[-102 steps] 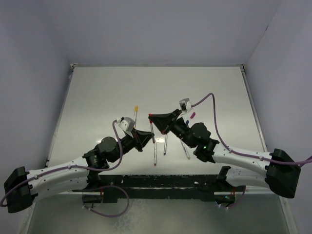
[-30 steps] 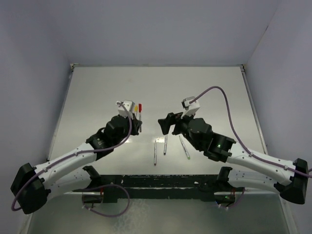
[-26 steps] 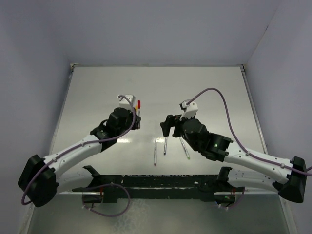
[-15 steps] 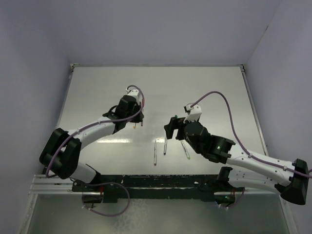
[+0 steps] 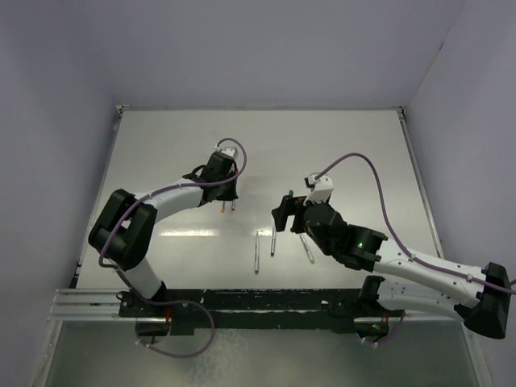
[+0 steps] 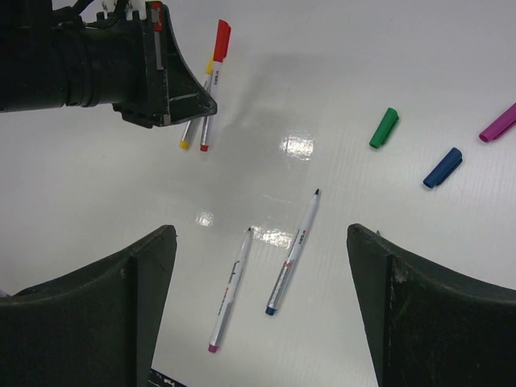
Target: Insert the pens into the pen caps
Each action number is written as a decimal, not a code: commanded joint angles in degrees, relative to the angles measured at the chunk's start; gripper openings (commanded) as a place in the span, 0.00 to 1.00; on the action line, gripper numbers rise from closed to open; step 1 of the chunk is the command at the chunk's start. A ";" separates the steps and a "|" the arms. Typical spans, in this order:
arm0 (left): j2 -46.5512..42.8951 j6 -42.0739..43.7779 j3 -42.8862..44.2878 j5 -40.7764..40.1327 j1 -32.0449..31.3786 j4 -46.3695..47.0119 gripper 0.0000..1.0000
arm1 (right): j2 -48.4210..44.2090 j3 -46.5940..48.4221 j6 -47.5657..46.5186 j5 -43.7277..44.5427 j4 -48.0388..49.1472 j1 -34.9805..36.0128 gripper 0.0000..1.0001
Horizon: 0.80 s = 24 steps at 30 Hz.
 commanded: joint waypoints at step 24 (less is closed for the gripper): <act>4.15 -3.84 2.87 -4.84 0.35 -3.66 0.21 | 0.97 -0.91 0.35 1.16 2.65 0.11 0.88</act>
